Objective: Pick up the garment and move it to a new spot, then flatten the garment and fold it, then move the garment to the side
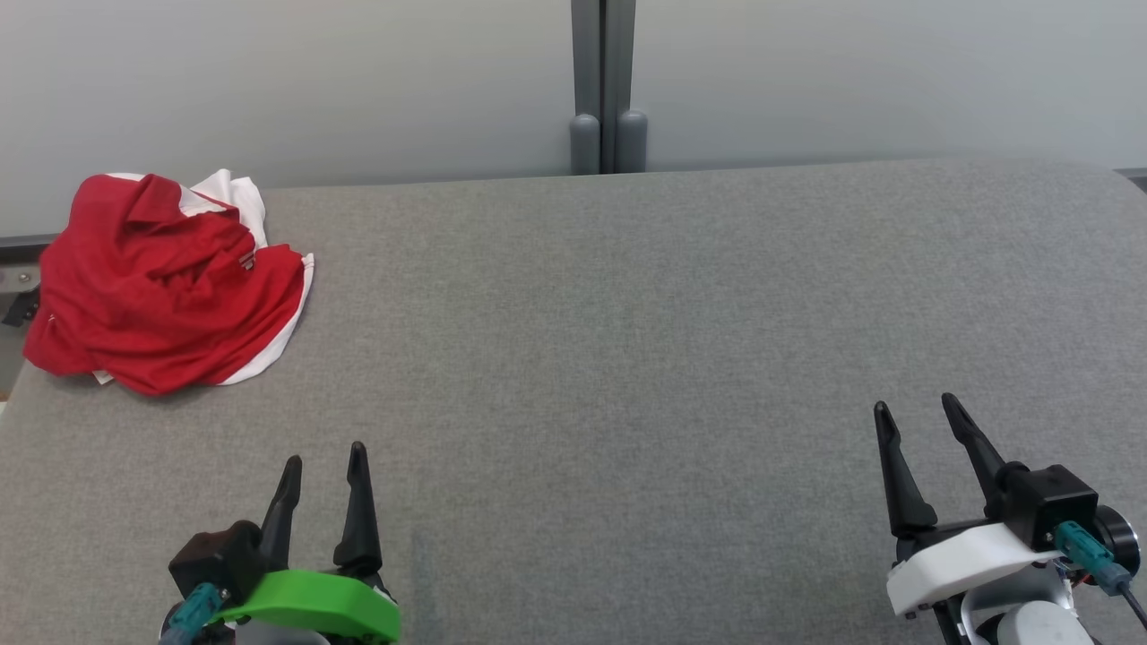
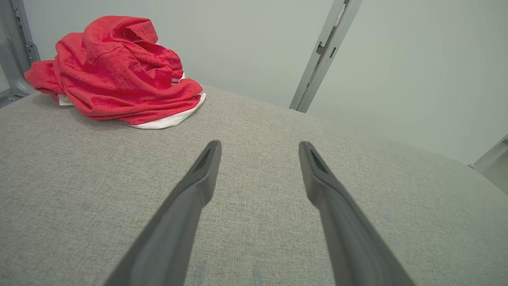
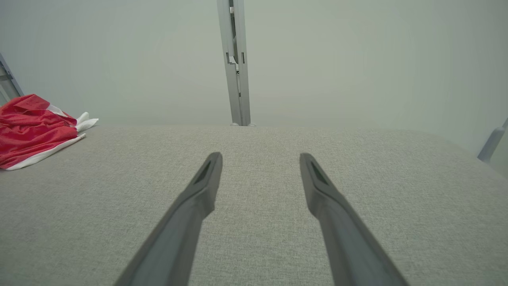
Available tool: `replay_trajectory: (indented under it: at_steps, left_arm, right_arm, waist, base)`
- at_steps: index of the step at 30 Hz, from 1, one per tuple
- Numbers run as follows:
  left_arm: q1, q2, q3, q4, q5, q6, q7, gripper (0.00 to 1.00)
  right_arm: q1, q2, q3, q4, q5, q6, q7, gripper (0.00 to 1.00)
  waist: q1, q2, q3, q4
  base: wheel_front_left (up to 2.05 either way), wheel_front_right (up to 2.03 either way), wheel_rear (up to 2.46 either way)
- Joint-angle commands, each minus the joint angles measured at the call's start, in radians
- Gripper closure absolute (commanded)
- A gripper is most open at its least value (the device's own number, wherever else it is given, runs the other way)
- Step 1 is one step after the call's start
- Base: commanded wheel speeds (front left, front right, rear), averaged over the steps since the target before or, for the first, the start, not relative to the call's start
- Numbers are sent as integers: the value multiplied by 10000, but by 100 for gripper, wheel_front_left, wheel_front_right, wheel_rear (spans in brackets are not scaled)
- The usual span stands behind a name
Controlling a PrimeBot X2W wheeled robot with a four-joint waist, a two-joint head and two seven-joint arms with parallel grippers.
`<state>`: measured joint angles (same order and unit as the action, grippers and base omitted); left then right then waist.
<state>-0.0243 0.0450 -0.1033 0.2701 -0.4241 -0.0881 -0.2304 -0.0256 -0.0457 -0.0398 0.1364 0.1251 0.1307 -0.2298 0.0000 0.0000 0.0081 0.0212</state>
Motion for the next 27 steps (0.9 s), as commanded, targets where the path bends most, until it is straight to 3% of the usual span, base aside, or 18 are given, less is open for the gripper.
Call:
replay_trajectory:
  at_steps: [1,17,27]
  left_arm:
    - [112,78,-31,16,205,-18,-86,0]
    - [188,88,-152,133,999,-20,-381,0]
    - [164,85,-164,228,860,-37,-345,0]
  right_arm:
    - [136,-59,15,-84,-269,0,-96,0]
    - [162,-72,67,29,-1177,0,-372,0]
    - [137,-70,92,65,-1129,0,-369,0]
  waist:
    - [0,0,3,2]
    - [0,0,21,31]
    - [0,0,21,54]
  base:
    - [0,0,0]
    - [0,0,0]
    - [0,0,0]
